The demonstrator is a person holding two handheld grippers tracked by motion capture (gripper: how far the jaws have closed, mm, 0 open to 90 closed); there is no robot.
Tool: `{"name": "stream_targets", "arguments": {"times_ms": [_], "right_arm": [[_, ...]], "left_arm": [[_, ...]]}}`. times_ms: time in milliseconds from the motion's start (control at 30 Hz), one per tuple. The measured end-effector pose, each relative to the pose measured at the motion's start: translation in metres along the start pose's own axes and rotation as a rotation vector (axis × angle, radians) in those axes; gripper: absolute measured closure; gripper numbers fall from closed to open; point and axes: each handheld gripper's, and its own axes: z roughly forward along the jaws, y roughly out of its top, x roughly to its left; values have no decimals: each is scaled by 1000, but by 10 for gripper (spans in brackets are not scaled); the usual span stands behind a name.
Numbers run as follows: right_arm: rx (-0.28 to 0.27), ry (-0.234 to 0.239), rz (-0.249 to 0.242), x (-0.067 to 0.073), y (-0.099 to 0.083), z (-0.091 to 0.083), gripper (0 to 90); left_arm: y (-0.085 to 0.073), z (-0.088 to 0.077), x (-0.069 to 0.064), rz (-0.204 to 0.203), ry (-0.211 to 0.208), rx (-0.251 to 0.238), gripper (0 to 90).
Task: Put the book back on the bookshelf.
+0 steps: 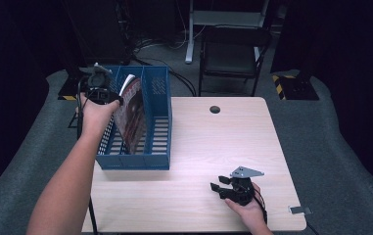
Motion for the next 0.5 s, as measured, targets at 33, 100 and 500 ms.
{"name": "stream_targets", "arguments": {"times_ms": [33, 100, 500], "right_arm": [[0, 0, 0, 0, 0, 0, 505], [0, 1, -1, 0, 0, 0, 505], [6, 0, -6, 0, 0, 1, 505]], "left_arm": [[0, 0, 0, 1, 4, 1, 821], [0, 0, 0, 7, 16, -1, 831], [3, 2, 1, 20, 57, -19, 844]]}}
